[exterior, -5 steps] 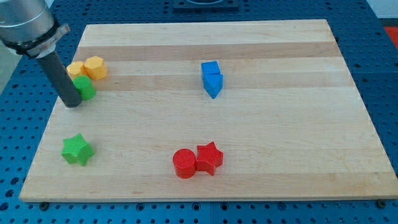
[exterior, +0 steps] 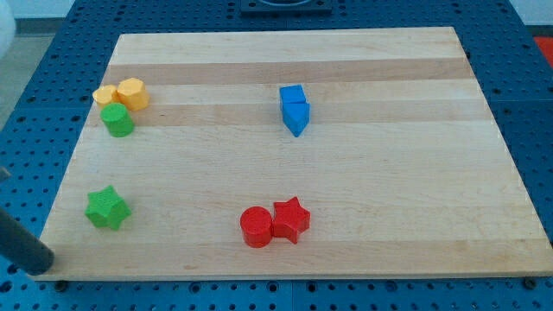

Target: Slide the green star to the group of blocks

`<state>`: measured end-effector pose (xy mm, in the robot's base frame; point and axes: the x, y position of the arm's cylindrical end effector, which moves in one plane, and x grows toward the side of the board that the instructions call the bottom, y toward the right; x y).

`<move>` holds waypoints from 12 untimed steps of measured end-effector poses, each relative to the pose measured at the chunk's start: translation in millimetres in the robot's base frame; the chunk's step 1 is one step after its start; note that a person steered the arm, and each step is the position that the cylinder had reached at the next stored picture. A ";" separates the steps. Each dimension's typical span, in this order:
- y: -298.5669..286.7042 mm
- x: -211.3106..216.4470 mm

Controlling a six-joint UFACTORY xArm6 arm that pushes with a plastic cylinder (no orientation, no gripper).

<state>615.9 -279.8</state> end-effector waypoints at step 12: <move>42.3 -42.8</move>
<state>573.1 -237.6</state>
